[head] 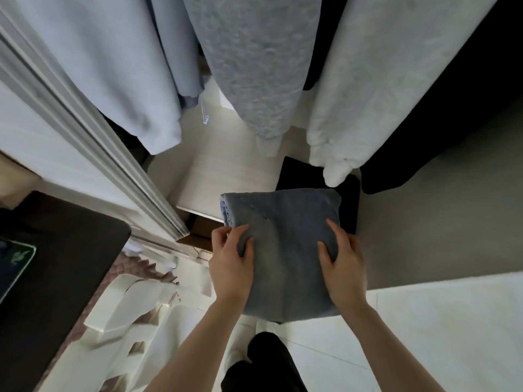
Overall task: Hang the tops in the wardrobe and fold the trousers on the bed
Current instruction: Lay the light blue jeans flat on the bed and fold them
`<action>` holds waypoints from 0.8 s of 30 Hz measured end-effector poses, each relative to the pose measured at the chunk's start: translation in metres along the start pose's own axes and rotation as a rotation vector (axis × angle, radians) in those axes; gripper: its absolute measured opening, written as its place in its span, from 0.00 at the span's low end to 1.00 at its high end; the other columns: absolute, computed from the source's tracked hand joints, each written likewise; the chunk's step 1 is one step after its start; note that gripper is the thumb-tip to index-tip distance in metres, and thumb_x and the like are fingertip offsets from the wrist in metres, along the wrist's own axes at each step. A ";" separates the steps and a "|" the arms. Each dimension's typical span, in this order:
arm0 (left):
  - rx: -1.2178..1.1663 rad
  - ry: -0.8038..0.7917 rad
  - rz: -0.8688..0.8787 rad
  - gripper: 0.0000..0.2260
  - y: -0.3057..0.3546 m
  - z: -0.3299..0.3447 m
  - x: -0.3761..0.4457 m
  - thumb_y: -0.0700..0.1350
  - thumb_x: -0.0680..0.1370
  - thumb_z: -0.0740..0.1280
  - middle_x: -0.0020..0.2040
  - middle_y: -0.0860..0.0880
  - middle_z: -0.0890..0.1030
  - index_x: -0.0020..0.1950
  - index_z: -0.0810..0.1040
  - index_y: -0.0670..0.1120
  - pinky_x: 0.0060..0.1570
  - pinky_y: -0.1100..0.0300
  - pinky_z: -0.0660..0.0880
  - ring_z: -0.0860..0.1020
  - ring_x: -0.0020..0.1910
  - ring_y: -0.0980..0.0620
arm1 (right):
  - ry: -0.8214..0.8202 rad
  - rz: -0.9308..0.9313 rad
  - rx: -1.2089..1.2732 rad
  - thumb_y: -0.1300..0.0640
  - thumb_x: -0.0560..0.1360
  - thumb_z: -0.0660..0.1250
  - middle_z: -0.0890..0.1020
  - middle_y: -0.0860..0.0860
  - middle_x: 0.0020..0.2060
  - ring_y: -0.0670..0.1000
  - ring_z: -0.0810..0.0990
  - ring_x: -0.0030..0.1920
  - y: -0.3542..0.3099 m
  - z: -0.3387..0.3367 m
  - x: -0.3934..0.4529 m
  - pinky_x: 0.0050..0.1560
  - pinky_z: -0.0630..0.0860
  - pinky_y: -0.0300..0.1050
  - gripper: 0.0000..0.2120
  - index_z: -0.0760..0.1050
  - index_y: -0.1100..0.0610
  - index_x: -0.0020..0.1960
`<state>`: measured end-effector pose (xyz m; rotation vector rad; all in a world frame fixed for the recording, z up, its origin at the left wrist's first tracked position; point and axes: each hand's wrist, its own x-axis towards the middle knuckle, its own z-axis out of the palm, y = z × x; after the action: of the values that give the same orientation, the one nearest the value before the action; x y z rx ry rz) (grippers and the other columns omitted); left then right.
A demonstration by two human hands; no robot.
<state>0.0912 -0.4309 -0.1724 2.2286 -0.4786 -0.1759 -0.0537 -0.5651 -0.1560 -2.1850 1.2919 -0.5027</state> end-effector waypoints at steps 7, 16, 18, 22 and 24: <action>-0.057 -0.046 0.136 0.09 0.032 0.057 0.075 0.47 0.80 0.65 0.61 0.49 0.73 0.59 0.79 0.54 0.47 0.62 0.72 0.76 0.43 0.51 | 0.224 0.013 0.015 0.55 0.77 0.67 0.74 0.59 0.57 0.57 0.76 0.51 0.016 0.008 0.079 0.46 0.69 0.42 0.22 0.70 0.51 0.70; -0.194 -0.629 -0.149 0.24 0.008 0.162 0.158 0.41 0.82 0.59 0.70 0.44 0.70 0.78 0.59 0.49 0.66 0.53 0.70 0.72 0.66 0.45 | 0.048 0.342 -0.270 0.53 0.81 0.58 0.70 0.66 0.64 0.65 0.72 0.62 0.092 0.060 0.170 0.56 0.69 0.53 0.23 0.62 0.59 0.74; -0.044 -0.716 -0.162 0.23 -0.009 0.174 0.150 0.39 0.81 0.58 0.69 0.39 0.72 0.77 0.61 0.46 0.64 0.46 0.72 0.73 0.65 0.38 | -0.089 0.431 -0.230 0.49 0.81 0.57 0.67 0.66 0.67 0.65 0.67 0.66 0.109 0.072 0.175 0.64 0.66 0.55 0.27 0.55 0.53 0.77; -0.077 -0.687 -0.238 0.21 -0.022 0.181 0.138 0.42 0.81 0.61 0.66 0.40 0.75 0.74 0.64 0.43 0.62 0.45 0.73 0.75 0.62 0.39 | -0.073 0.470 -0.160 0.48 0.78 0.61 0.65 0.66 0.68 0.65 0.67 0.67 0.120 0.092 0.175 0.65 0.65 0.56 0.33 0.50 0.50 0.78; -0.084 -0.680 -0.265 0.19 -0.020 0.179 0.141 0.42 0.80 0.63 0.64 0.40 0.76 0.71 0.67 0.41 0.61 0.45 0.74 0.76 0.60 0.39 | -0.083 0.461 -0.160 0.52 0.77 0.63 0.64 0.66 0.69 0.66 0.67 0.66 0.120 0.095 0.175 0.66 0.65 0.56 0.35 0.48 0.50 0.78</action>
<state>0.1757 -0.6021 -0.2989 2.1032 -0.5120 -1.0920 0.0009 -0.7408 -0.2983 -1.9121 1.7695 -0.1281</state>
